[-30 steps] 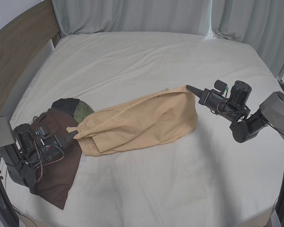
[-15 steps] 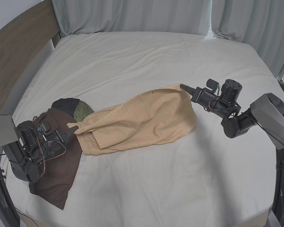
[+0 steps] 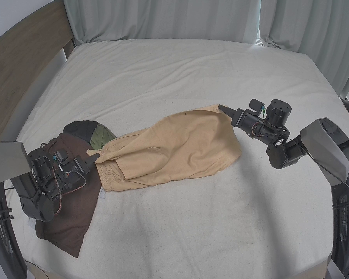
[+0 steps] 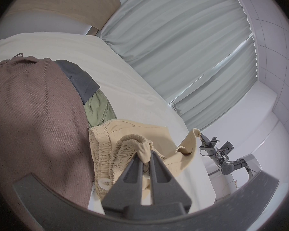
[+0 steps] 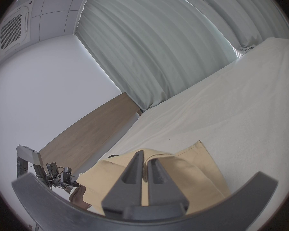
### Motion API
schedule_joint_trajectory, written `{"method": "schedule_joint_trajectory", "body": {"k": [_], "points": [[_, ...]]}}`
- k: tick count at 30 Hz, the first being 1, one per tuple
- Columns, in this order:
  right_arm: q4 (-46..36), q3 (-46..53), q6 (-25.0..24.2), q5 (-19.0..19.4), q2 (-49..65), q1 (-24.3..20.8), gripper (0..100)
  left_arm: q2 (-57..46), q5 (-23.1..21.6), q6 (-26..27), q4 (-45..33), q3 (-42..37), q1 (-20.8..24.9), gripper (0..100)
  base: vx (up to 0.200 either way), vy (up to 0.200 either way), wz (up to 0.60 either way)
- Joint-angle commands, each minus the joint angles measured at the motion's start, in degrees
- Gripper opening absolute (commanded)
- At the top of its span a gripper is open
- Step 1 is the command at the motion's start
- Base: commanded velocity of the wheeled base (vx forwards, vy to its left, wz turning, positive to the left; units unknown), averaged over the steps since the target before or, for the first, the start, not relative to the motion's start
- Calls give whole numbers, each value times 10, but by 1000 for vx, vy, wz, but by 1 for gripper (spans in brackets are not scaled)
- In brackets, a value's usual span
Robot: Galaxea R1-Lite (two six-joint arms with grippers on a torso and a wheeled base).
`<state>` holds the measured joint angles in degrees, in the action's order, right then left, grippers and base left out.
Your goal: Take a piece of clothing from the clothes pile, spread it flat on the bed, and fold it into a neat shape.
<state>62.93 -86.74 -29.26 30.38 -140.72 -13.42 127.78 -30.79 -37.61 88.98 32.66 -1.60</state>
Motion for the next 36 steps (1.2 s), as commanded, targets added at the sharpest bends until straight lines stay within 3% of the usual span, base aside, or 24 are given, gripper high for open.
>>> {"method": "schedule_joint_trajectory", "body": {"k": [1,2,3,4,9,16,32,36], "points": [[-3,-15,0,0,-17,1,0,17,1,1,1,14,-4,0,0,0,0],[-3,-15,0,0,-18,1,0,17,1,1,1,14,-4,100,0,0,0],[-3,-23,0,-1,-23,2,0,17,6,0,1,15,-4,100,0,0,0],[-3,-29,0,-1,-25,2,100,18,7,0,1,16,-4,100,0,0,0],[-6,-55,-1,-32,-46,4,100,20,20,-2,1,38,-16,100,0,0,0],[-5,-8,-1,-34,-6,3,100,16,32,0,1,44,-23,100,0,0,0],[133,288,-4,-34,86,-17,100,-78,27,7,1,-26,18,100,0,0,0],[182,382,-4,-35,98,-17,100,-100,24,45,1,-62,33,100,0,0,0]]}}
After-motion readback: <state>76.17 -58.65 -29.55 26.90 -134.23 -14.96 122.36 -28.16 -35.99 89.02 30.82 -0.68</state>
